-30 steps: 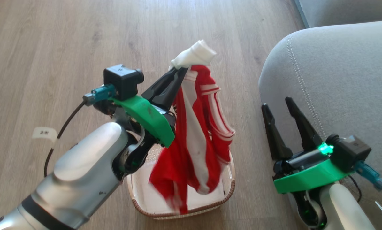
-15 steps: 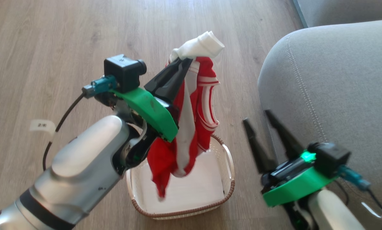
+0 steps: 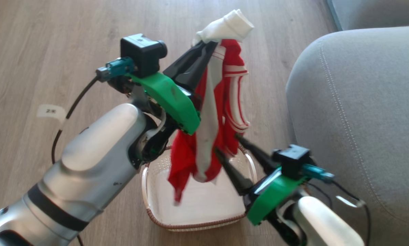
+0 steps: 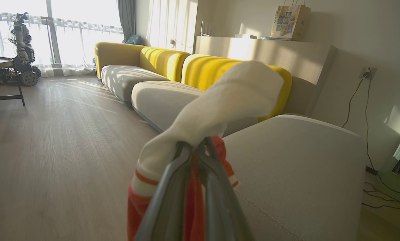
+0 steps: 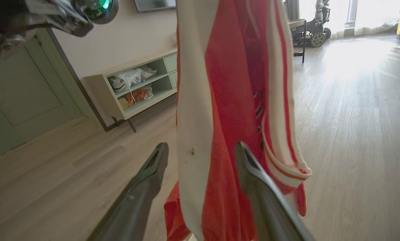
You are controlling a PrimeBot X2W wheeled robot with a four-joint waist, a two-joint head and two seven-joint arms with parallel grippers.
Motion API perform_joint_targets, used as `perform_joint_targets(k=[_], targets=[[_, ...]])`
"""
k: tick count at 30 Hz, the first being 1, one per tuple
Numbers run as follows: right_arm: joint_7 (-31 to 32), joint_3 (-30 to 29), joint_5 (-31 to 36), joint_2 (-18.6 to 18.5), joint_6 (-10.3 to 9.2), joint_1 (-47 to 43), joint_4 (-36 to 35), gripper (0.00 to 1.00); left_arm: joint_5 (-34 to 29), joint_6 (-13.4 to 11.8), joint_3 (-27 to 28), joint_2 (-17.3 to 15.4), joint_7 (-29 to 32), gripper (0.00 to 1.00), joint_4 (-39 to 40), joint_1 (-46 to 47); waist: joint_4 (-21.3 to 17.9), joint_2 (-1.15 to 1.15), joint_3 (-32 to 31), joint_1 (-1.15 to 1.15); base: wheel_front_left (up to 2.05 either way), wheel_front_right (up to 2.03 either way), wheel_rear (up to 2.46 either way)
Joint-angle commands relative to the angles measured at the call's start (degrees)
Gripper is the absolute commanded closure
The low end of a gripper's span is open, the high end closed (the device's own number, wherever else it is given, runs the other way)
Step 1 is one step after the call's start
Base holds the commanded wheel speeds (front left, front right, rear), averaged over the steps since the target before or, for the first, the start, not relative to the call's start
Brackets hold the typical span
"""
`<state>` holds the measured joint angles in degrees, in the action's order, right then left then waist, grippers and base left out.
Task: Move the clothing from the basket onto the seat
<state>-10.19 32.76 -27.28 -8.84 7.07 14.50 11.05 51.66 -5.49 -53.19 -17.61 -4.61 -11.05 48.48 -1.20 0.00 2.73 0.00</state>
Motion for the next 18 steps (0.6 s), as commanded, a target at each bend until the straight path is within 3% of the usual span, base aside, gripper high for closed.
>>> perform_joint_targets(k=[1,9,14,18], targets=[[1.24,2.19,-0.84,1.71,0.42,3.11,0.98,0.00,-0.48,0.42,2.23,-0.45,-0.07,1.00,1.10,4.39,0.71,0.00,-0.23,0.00,0.00,0.00,0.00],[1.31,2.61,0.90,5.14,0.42,8.82,11.42,0.00,-0.34,0.85,0.27,2.58,0.24,1.00,0.68,4.29,3.39,0.00,-0.37,0.00,0.00,0.00,0.00],[1.11,1.29,3.26,5.78,0.42,11.14,16.98,0.00,-0.32,1.32,-0.73,3.79,0.52,1.00,0.56,4.40,4.81,0.00,-0.25,0.00,0.00,0.00,0.00],[0.57,1.74,1.39,5.92,0.42,13.13,21.22,0.00,-0.19,1.76,-1.51,4.92,0.70,1.00,0.58,4.52,6.20,0.00,-0.41,0.00,0.00,0.00,0.00]])
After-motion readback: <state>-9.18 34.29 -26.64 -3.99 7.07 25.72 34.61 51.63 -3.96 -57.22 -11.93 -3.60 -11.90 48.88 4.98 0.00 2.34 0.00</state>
